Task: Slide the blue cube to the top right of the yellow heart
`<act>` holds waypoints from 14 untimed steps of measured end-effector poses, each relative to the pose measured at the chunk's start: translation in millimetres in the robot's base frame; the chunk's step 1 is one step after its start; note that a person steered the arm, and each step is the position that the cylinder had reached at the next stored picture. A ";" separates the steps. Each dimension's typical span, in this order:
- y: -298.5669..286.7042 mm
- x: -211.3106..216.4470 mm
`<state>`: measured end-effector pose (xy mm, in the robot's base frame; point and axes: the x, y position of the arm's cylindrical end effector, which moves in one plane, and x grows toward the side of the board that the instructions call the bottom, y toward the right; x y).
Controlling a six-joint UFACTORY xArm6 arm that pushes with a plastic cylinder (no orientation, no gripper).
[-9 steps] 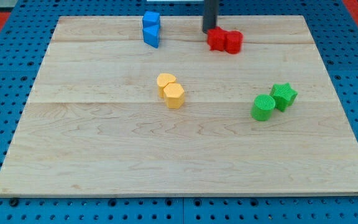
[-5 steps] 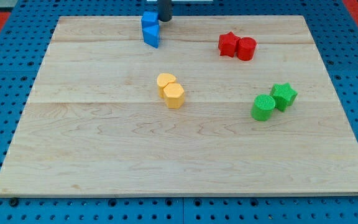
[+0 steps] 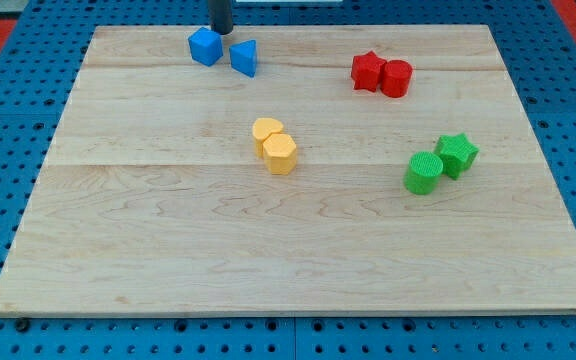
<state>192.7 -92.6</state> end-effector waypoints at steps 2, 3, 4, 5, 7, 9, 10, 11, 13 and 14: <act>23.0 0.6; 23.0 0.7; 23.0 1.3; 37.8 1.5; -35.1 27.0; -26.7 59.7; -79.6 36.3; -59.6 69.7; 62.4 117.0; 3.2 78.4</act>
<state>271.1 -89.5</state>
